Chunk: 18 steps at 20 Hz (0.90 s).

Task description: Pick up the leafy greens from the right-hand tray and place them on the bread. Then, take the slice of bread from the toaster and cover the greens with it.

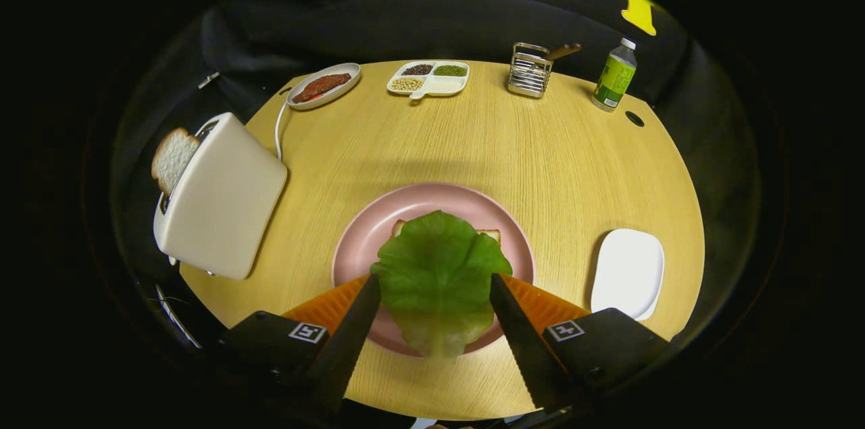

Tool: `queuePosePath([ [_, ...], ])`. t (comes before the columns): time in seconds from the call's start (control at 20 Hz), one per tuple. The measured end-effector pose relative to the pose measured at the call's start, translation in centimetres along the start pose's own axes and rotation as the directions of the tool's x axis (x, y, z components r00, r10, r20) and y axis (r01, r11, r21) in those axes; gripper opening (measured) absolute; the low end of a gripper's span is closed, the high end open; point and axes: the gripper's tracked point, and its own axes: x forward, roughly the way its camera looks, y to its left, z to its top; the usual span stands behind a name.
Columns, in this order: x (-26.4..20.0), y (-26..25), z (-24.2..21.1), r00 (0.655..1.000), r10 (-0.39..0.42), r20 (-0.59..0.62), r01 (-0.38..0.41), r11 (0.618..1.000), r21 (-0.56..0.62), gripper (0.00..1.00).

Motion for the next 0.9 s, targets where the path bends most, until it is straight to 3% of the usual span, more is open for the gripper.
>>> queuePosePath([
  [0.2, -2.6, 0.6, 1.7, 0.998, -0.021, 0.053, 0.022, 0.999, -0.030, 1.00],
  [0.35, -5.6, 3.3, 3.7, 0.993, 0.023, 0.118, -0.014, 0.996, -0.083, 0.99],
  [0.6, -9.8, 10.0, 6.6, 0.968, 0.141, 0.205, -0.113, 0.983, -0.145, 0.99],
  [0.9, -11.2, 19.9, 7.7, 0.932, 0.307, 0.193, -0.249, 0.929, -0.275, 0.99],
])
